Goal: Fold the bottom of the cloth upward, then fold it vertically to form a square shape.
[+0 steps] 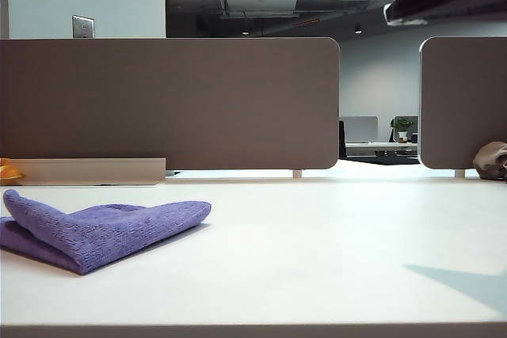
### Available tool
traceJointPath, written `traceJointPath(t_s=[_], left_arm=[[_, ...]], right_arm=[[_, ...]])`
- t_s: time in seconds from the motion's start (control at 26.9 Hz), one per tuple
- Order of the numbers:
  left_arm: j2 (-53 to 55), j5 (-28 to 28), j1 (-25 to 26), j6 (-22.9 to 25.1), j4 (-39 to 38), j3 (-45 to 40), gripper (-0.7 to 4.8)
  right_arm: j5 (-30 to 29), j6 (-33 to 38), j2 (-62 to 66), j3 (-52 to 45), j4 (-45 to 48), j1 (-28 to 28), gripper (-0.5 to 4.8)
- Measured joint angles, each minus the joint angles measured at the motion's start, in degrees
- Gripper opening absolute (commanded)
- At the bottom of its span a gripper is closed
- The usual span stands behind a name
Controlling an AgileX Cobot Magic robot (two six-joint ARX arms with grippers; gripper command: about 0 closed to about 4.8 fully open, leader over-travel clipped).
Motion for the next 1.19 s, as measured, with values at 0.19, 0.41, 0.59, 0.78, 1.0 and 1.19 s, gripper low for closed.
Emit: traceJointPath(t_s=[0.19, 0.41, 0.59, 0.78, 1.0, 1.19], left_arm=[[-0.07, -3.08, 0.0, -0.55, 0.24, 0.02, -0.04], [-0.07, -3.56, 0.0, 4.26, 1.05, 0.02, -0.04], [-0.09, -3.41, 0.0, 12.26, 5.46, -1.27, -0.04], [-0.09, -2.75, 0.0, 11.3, 14.03, -6.19, -0.04], [-0.09, -3.02, 0.0, 8.41, 23.39, -13.46, -0.04], [0.07, -7.1, 0.0, 6.67, 26.36, -18.38, -0.03]], right_arm=[[-1.05, 0.02, 0.28, -4.83, 0.24, -0.04, -0.06], [-3.52, 0.04, 0.31, -8.0, 1.36, -0.02, -0.06], [-0.59, -1.09, 0.26, -8.55, 2.12, -0.09, -0.06], [1.55, -3.37, 0.28, -8.59, -0.26, -0.35, -0.06], [3.58, -3.69, 0.26, -8.72, -1.73, -1.4, -0.05], [5.14, -3.69, 0.26, -8.72, -1.7, -1.86, -0.05]])
